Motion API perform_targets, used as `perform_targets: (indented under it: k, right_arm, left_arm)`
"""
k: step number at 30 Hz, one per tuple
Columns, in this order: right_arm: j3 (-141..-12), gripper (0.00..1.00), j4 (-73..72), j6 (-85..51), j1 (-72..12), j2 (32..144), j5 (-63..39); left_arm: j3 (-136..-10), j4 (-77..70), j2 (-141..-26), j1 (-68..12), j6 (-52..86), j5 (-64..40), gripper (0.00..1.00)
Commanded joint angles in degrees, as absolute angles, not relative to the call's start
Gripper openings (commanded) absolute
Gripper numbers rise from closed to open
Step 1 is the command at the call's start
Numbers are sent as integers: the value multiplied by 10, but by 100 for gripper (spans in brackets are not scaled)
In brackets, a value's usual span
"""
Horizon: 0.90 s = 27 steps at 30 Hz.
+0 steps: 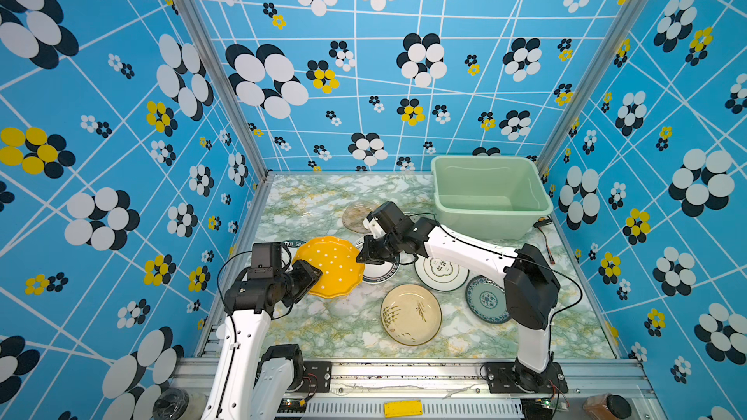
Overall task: Place the plates into the plastic bin on the countertop
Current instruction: Place the plate in the plastic bin.
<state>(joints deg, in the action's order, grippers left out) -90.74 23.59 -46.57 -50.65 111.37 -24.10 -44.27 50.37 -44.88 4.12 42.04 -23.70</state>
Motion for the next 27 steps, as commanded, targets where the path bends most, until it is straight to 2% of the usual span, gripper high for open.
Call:
perform_targets:
  k: [1,3,4,10,17,20,22,27]
  right_arm:
    - [-927,0,185,-483,-511,1071,-277]
    - [-927,0,188,-483,-510,1070,-276]
    - [-928,0,189,-482,-510,1069,-276]
    - [-925,0,199,-480,-509,1068,-275]
    - [-924,0,204,-478,-509,1066,-274]
    - [-925,0,208,-478,-507,1066,-271]
    - [-924,8,210,-479,-505,1064,-268]
    - [-896,38,197,-495,-491,1047,-257]
  left_arm:
    - [-427,469,-440,40,435,-283,45]
    - [-421,450,-435,40,449,-292,44]
    - [-417,440,-432,40,456,-296,38]
    - [-398,395,-422,38,491,-316,26]
    - [-389,380,-421,36,498,-324,2]
    - [-386,371,-418,35,505,-326,0]
    - [-384,363,-416,35,511,-330,0]
    - [-383,330,-404,34,544,-339,0]
